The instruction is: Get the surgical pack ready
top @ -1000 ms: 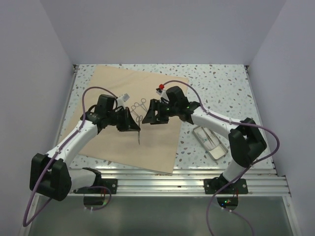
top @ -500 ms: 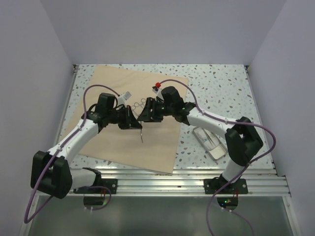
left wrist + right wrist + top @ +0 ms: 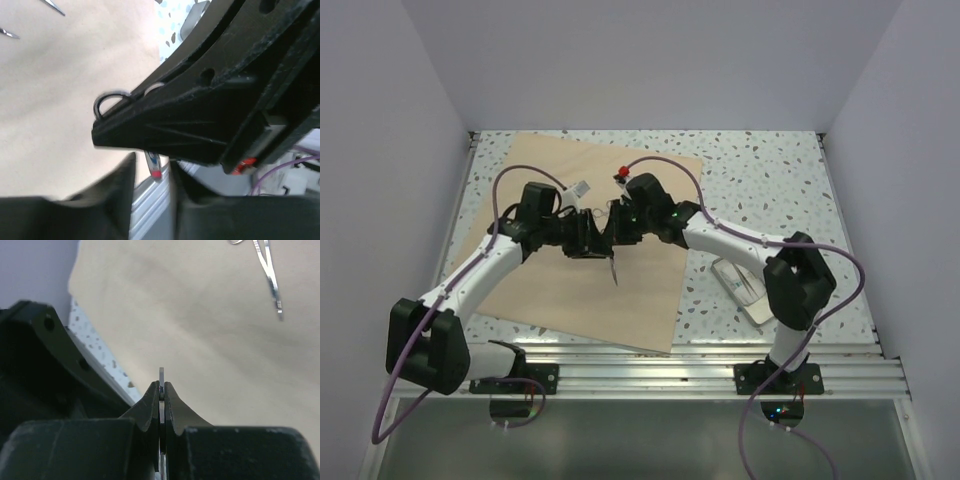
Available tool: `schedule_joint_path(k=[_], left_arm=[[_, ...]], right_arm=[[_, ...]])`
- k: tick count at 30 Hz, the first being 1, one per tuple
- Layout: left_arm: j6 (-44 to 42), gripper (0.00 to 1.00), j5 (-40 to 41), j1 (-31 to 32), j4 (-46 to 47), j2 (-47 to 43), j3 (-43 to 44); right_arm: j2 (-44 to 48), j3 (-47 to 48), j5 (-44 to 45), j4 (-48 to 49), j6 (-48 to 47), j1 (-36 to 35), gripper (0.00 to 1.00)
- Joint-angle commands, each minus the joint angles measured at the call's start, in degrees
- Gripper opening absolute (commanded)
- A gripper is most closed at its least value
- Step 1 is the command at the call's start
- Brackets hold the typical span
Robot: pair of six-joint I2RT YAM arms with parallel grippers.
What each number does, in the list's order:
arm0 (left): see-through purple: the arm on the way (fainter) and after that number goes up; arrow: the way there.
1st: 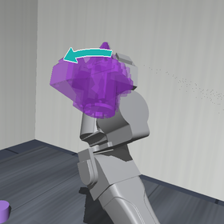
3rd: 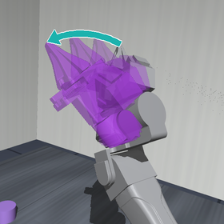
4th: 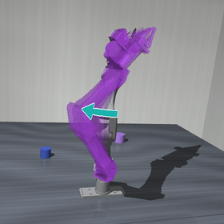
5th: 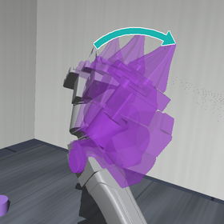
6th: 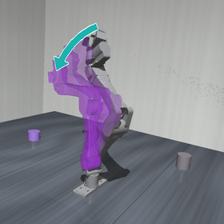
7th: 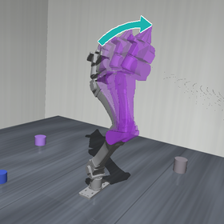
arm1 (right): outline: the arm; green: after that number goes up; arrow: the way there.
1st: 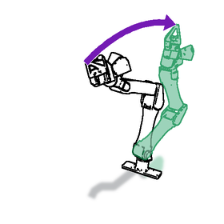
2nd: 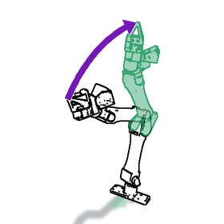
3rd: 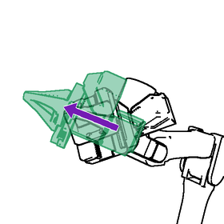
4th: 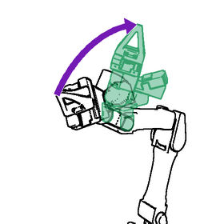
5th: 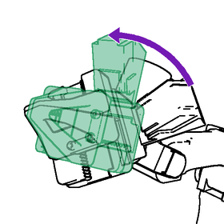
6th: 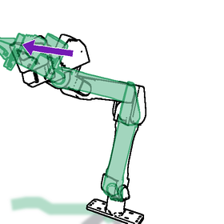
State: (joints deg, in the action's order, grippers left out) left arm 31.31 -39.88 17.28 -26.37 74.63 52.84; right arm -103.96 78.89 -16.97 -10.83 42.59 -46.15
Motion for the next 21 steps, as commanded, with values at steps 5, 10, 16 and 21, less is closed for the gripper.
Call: schedule_joint_path(k=[5,10,16,21], left_arm=[[-5.29,0.64,4.89,-1.98,-1.93,-1.67,3.24],[-6.79,0.66,4.90,-6.89,-2.63,-3.09,0.43],[-7.14,0.62,2.88,-8.75,-2.02,-2.12,-1.77],[-6.61,0.61,1.82,-8.75,-1.05,-2.38,-2.48]], right_arm=[[3.67,5.38,14.83,-22.19,-18.13,0.80,0.00],[6.66,6.45,35.54,-39.49,-32.71,2.47,0.00],[12.19,-6.44,50.54,-42.44,-37.05,5.54,0.00],[13.17,-13.76,53.26,-38.05,-39.95,10.72,0.00]])
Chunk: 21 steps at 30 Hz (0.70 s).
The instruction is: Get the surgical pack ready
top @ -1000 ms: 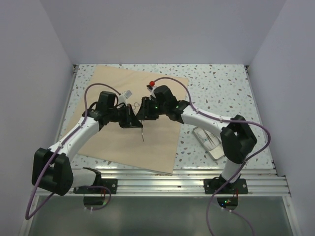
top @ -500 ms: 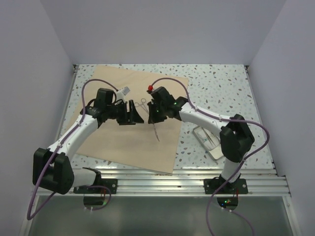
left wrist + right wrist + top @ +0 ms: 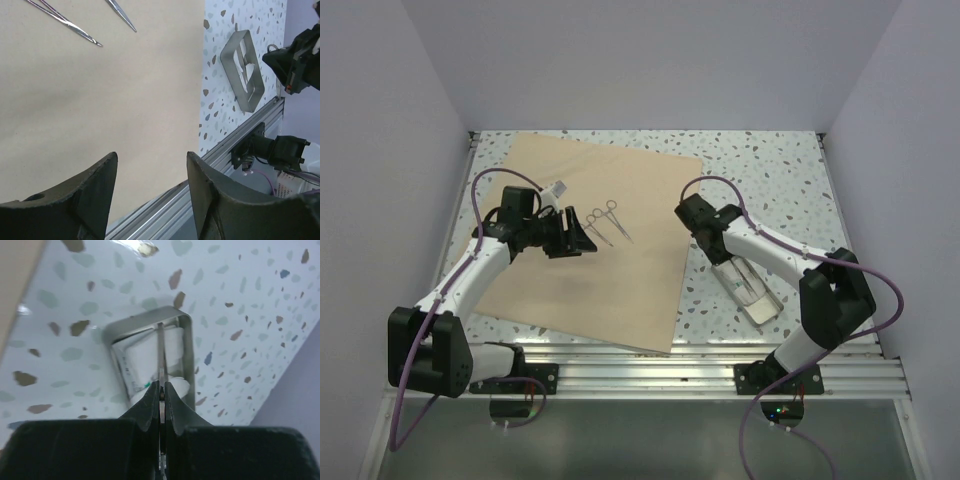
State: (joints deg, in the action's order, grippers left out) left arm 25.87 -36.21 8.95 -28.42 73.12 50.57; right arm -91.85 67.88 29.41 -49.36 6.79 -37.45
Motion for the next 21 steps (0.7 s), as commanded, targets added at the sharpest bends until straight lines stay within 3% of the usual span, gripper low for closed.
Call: schedule_joint_path(k=[1,6,21], left_arm=[[-1.17,0.61,-1.85,-0.43,0.92,-0.79,-0.20],[-1.26,0.60,-2.03,-0.43,0.30,-0.79,-0.29],[-1.43,0.61,-0.18,-0.43,-1.11,0.09,0.41]], right_arm=[[0.71,-3.97,7.06,1.89,-5.28,2.64,0.00],[-1.22,-6.53,6.37,6.12,-6.52,6.16,0.00],[-7.02,-9.43,4.43,13.50,-6.08,6.43,0.01]])
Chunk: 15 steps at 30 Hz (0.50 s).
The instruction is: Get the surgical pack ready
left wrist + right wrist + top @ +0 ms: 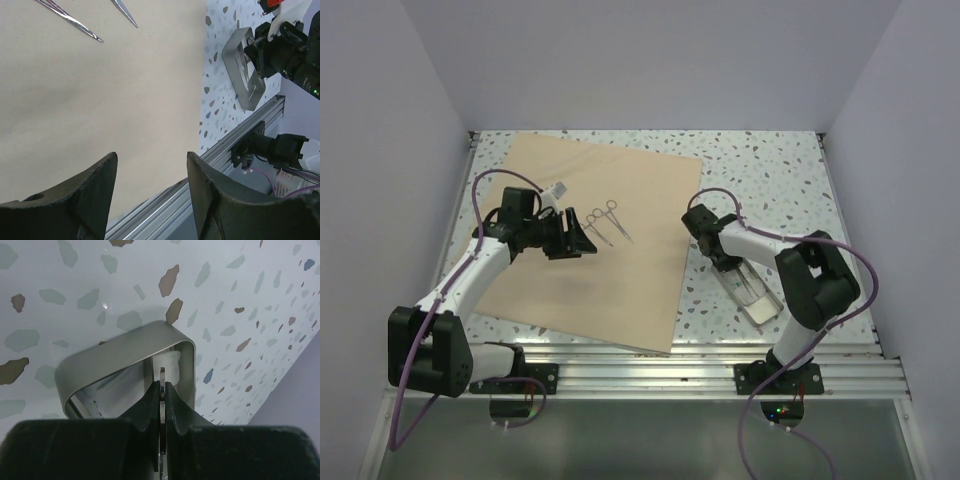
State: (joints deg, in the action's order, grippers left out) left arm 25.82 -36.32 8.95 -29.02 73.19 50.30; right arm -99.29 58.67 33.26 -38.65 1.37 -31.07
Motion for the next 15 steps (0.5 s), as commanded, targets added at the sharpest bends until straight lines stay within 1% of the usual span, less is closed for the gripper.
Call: schedule_joint_path(k=[1,3,4,9,10,11,14,15], left_arm=[[-1.30,0.61,-0.16,-0.43,-0.43,0.02,0.59],[-1.21,0.61,0.10,-0.43,-0.43,0.11,0.50],[-1.21,0.61,0.45,-0.43,-0.69,0.20,0.50],[-1.22,0.66,5.37,-0.43,-2.36,1.60,2.34],[-0.69,0.68,6.25,-0.43,-2.62,2.39,3.13],[-0.25,0.71,7.74,-0.43,-2.80,2.92,3.48],[2.29,0.71,10.99,-0.43,-2.45,5.99,4.98],[3.17,0.71,11.61,-0.43,-2.19,7.05,5.50]], right_arm=[[0.67,-0.23,0.50,2.88,-0.66,-0.04,0.07],[0.67,0.03,-0.12,2.36,-0.31,-0.04,0.11],[0.58,0.21,-0.29,2.01,0.04,0.04,0.16],[1.37,2.66,-1.88,-2.20,3.02,-0.04,0.30],[1.72,3.02,-1.88,-3.09,3.64,-0.04,0.35],[2.60,3.46,-2.05,-3.88,4.25,-0.13,0.37],[4.53,5.57,-3.72,-7.30,6.45,-0.13,0.41],[6.45,6.88,-5.90,-8.88,7.41,-0.13,0.43]])
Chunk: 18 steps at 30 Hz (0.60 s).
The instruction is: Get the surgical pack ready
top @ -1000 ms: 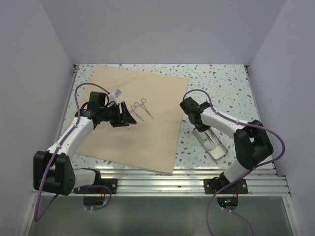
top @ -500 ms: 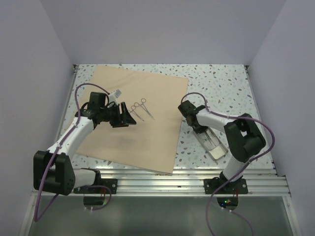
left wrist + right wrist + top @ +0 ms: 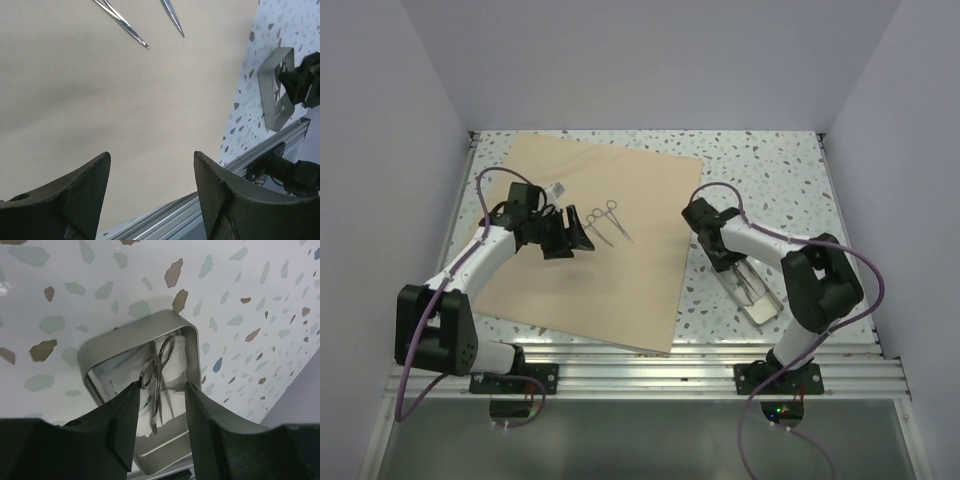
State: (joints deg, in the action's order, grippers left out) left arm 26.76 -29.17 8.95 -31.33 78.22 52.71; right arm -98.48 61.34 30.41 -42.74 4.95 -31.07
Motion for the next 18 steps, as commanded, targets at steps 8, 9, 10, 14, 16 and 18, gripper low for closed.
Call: schedule_joint_path(k=[8,9,10,14,16,18], left_arm=[[10.76,0.57,13.14,0.80,-0.74,18.27,15.04],[11.72,0.57,15.09,1.24,-1.88,21.42,16.97],[13.47,0.56,16.41,2.29,-3.54,22.93,20.64],[18.14,0.56,25.97,5.72,-9.88,30.31,31.03],[21.12,0.51,28.72,7.30,-14.51,34.10,36.38],[24.72,0.50,33.54,8.27,-18.48,36.90,39.47]], right_arm=[[13.57,11.25,-15.02,-8.50,7.17,-0.22,0.56],[14.27,11.95,-15.82,-8.24,7.35,-0.13,0.56],[15.15,12.22,-17.39,-7.97,7.53,-0.13,0.56],[16.30,12.31,-20.56,-7.36,7.79,-0.22,0.57],[17.08,10.91,-21.53,-6.74,7.88,-0.22,0.57],[17.88,9.16,-22.41,-5.69,8.06,-0.13,0.57]])
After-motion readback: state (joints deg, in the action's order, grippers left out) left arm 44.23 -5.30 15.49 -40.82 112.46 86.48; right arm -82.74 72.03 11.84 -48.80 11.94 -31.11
